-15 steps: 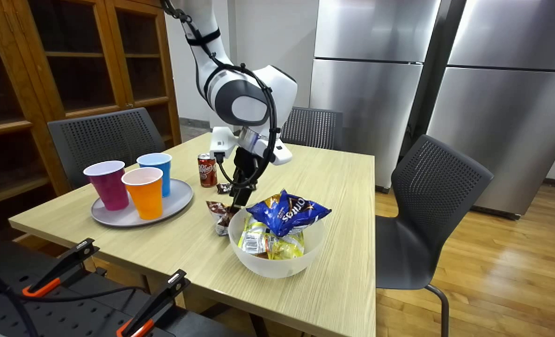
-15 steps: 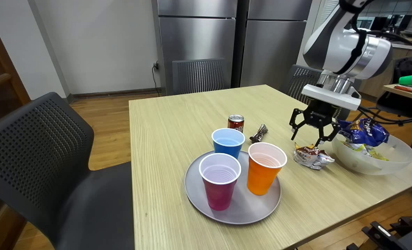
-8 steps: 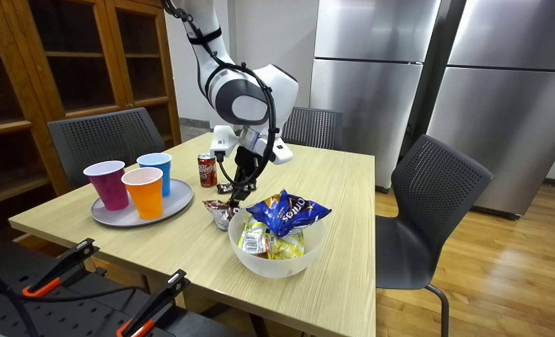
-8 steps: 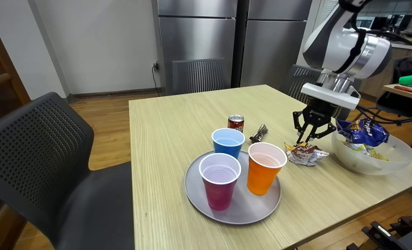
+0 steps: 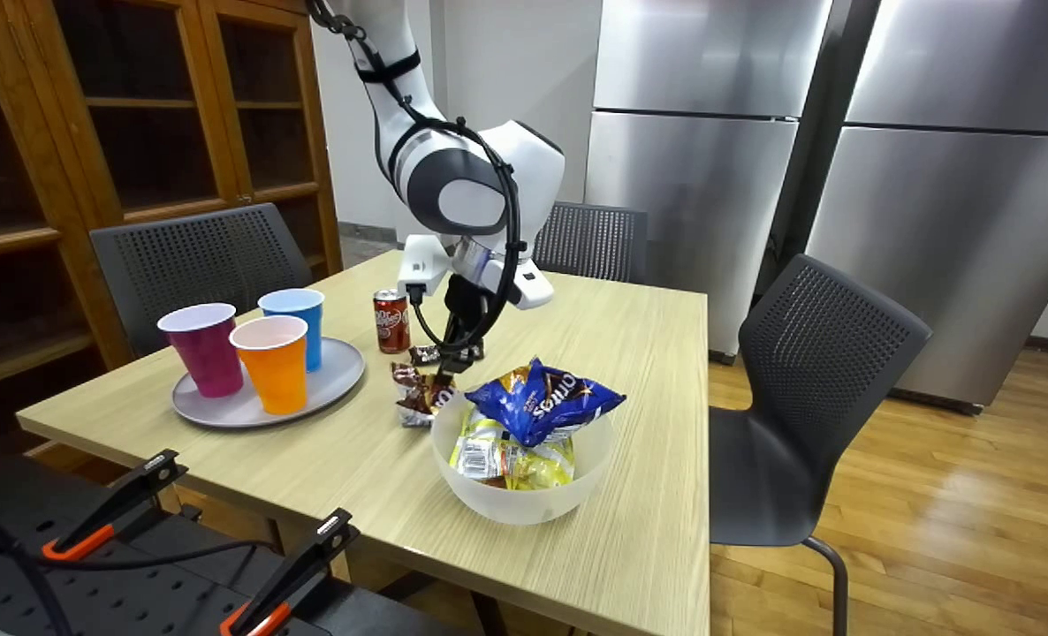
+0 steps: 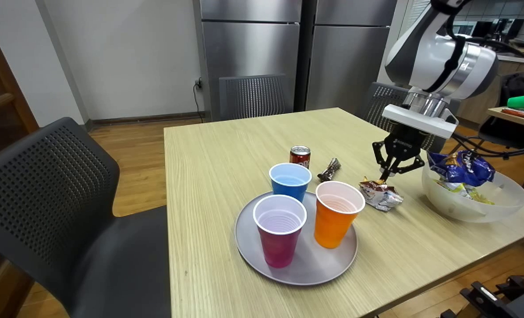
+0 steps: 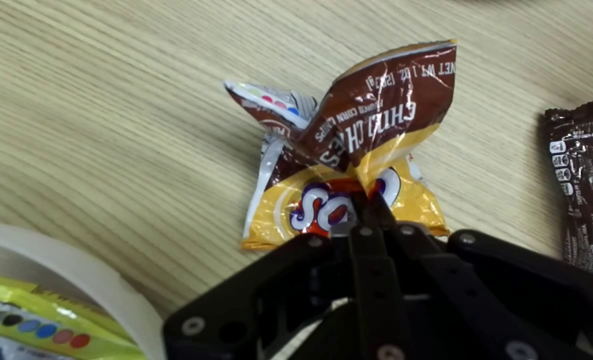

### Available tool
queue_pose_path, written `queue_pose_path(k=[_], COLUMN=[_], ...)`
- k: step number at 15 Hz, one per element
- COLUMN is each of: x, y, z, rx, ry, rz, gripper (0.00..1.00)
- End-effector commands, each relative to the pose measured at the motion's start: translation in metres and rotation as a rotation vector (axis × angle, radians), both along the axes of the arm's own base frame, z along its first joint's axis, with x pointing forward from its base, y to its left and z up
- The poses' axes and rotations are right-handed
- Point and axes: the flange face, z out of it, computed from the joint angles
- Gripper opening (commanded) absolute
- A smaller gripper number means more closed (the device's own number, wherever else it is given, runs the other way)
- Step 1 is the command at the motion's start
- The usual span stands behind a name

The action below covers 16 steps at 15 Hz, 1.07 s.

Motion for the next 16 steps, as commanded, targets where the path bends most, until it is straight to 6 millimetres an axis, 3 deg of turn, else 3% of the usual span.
queue_pose_path(k=[1, 6, 16], x=[0.004, 0.005, 0.006], y=[0.002, 0.005, -0.001], z=[0.006, 0.025, 0.088], rx=[0.015, 0.031, 0.064], ry=[-0.02, -0.067, -0.227], rz=[-0.027, -0.031, -0.041], gripper=[0.0, 0.0, 0.0])
